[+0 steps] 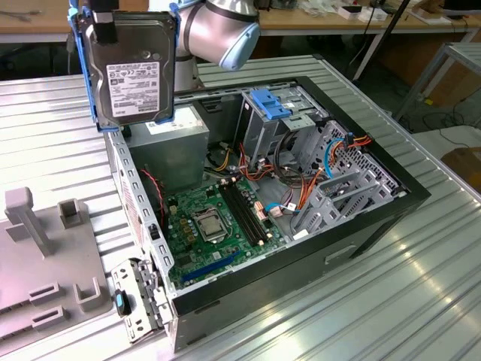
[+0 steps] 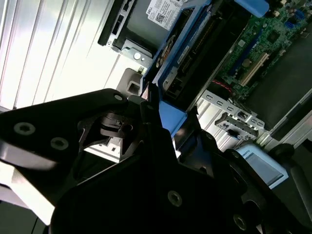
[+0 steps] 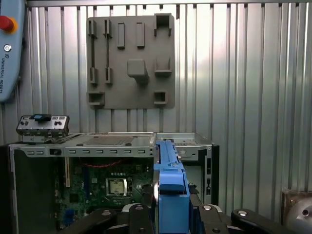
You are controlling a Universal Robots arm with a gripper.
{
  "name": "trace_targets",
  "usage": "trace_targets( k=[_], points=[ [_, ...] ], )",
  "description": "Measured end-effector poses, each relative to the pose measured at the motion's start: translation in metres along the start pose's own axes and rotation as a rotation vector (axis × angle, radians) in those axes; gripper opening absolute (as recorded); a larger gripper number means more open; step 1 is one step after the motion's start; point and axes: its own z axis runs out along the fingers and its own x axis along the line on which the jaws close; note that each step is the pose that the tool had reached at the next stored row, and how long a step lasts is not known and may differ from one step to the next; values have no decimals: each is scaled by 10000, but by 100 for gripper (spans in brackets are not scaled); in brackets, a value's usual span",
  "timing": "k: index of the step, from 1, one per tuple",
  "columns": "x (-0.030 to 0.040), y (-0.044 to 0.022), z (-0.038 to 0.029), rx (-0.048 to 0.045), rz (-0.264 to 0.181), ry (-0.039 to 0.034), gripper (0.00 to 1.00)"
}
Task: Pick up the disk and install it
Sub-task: 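Pick up the disk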
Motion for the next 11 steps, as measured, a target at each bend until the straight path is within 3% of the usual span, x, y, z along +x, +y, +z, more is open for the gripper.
trace_targets(
  k=[2,11],
  points=[
    [-1,-127,8,-1,0,0,37],
    [-3,-496,34,0,0,0,37]
  ],
)
